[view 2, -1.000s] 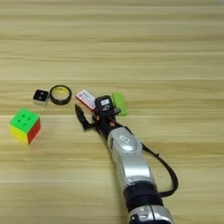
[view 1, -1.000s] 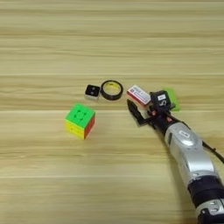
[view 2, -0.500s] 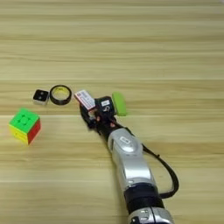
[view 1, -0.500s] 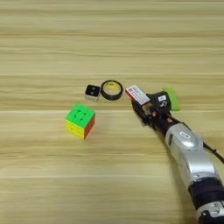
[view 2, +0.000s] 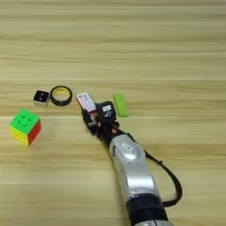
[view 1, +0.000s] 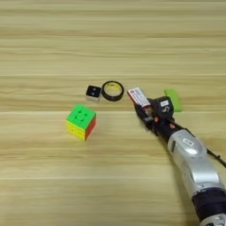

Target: Move the objects on the table

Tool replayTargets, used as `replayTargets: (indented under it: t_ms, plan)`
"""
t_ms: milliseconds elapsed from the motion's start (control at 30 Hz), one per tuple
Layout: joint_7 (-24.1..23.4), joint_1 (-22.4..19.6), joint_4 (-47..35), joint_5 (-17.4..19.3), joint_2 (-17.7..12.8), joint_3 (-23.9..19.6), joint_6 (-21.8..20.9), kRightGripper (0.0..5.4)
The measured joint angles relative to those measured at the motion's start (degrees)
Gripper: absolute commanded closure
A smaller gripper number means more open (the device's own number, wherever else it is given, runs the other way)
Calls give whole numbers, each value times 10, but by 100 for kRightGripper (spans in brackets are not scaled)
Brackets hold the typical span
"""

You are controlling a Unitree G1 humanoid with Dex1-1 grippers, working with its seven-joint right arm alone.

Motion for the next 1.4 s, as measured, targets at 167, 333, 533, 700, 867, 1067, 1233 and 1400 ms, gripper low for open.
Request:
replayTargets:
  t_ms: [167, 333, 533, 700, 867, 1067, 1233, 1400]
  plan:
    - [1, 37, -58, 0, 4, 14, 16, 332]
    - [8, 90, -129, -1, 9, 43, 36, 332]
    - [12, 155, -221, -3, 9, 82, 65, 332]
    - [12, 185, -270, -3, 4, 99, 83, 332]
    - [13, 208, -315, -4, -4, 118, 102, 332]
    - [12, 218, -320, -5, -10, 129, 108, 332]
    - [11, 217, -313, -7, -10, 135, 108, 332]
    - [10, 213, -292, -9, -9, 137, 107, 332]
